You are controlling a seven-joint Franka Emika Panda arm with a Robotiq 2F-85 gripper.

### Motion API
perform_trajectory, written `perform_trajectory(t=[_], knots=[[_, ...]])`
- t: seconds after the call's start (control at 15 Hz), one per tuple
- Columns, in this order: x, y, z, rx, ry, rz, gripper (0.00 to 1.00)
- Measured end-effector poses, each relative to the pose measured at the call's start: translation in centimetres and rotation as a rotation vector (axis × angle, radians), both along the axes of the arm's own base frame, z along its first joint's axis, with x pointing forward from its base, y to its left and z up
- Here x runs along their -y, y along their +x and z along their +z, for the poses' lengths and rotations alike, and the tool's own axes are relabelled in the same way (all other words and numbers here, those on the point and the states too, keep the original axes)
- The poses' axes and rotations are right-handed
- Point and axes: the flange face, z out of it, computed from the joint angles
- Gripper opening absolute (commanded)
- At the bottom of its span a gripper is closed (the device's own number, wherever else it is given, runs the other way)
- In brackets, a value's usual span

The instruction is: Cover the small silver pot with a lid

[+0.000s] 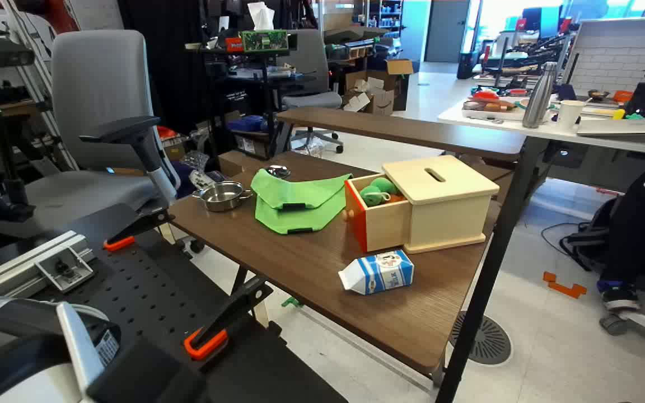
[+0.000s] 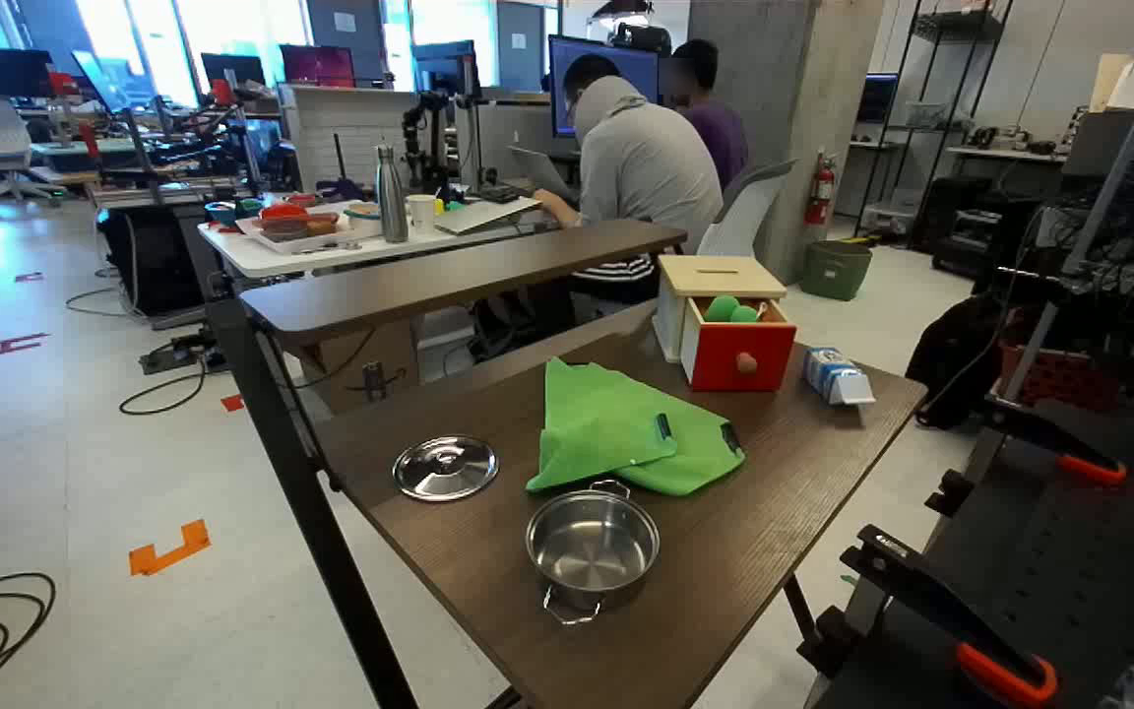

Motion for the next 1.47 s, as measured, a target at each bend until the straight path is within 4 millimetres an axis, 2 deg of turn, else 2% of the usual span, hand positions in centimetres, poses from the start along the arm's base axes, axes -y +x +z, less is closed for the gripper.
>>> perform_trajectory(t=[1.2,1.33,1.47], knots=[[-0.1,0.0,-0.1,0.0,0.004,0.001,1.0],[-0.7,0.1,-0.7,-0.001,0.024,0.011,1.0],[-2.3,0.6,-1.8,0.015,0.062,0.039,1.0]])
